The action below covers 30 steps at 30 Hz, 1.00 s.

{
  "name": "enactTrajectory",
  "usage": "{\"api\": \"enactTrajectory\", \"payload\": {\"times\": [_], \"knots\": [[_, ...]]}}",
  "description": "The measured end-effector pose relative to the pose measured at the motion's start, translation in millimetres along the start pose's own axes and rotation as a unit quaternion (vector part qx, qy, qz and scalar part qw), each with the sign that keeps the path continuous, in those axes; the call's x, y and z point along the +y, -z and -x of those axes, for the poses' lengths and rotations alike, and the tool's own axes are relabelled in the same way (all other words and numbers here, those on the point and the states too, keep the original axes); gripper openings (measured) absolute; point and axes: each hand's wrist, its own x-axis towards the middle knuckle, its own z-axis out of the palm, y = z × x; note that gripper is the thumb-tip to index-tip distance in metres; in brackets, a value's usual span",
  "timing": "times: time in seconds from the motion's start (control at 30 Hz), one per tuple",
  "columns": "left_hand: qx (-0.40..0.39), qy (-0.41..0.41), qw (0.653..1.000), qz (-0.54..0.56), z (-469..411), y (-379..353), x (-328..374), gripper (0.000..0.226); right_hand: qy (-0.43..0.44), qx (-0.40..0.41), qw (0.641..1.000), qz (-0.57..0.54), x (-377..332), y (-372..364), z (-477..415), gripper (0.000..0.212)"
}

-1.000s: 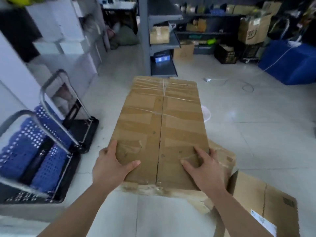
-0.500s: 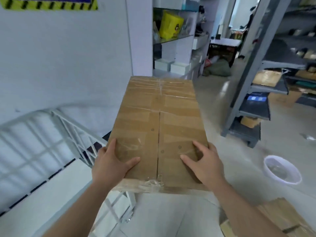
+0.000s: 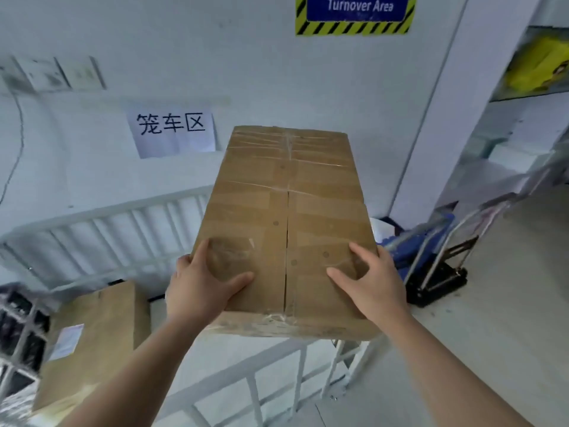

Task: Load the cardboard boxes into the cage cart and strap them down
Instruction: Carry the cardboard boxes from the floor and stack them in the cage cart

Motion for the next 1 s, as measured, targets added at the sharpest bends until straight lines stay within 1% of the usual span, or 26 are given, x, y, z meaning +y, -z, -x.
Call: {"api": "enactTrajectory", "payload": {"times": [0.23, 0.4, 0.5, 0.7, 1.0], "knots": [[0.051, 0.117, 0.992, -0.003, -36, 27, -98, 0.105, 0.068, -0.123, 0.990, -0.009, -68, -106, -46, 0.074], [0.058, 0.198, 0.978, -0.009, -61, 22, -145, 0.106, 0.096, -0.193, 0.977, 0.008, -91, -175, -82, 0.073], [0.049, 0.244, 0.969, -0.004, -78, 9, -165, 0.105, 0.107, -0.234, 0.966, 0.023, -98, -212, -107, 0.072], [0.030, 0.330, 0.943, -0.012, -111, -34, -199, 0.104, 0.109, -0.305, 0.944, 0.065, -93, -288, -151, 0.071], [-0.037, 0.390, 0.920, -0.010, -163, -122, -291, 0.106, 0.064, -0.374, 0.920, 0.094, -45, -420, -186, 0.073]]}}
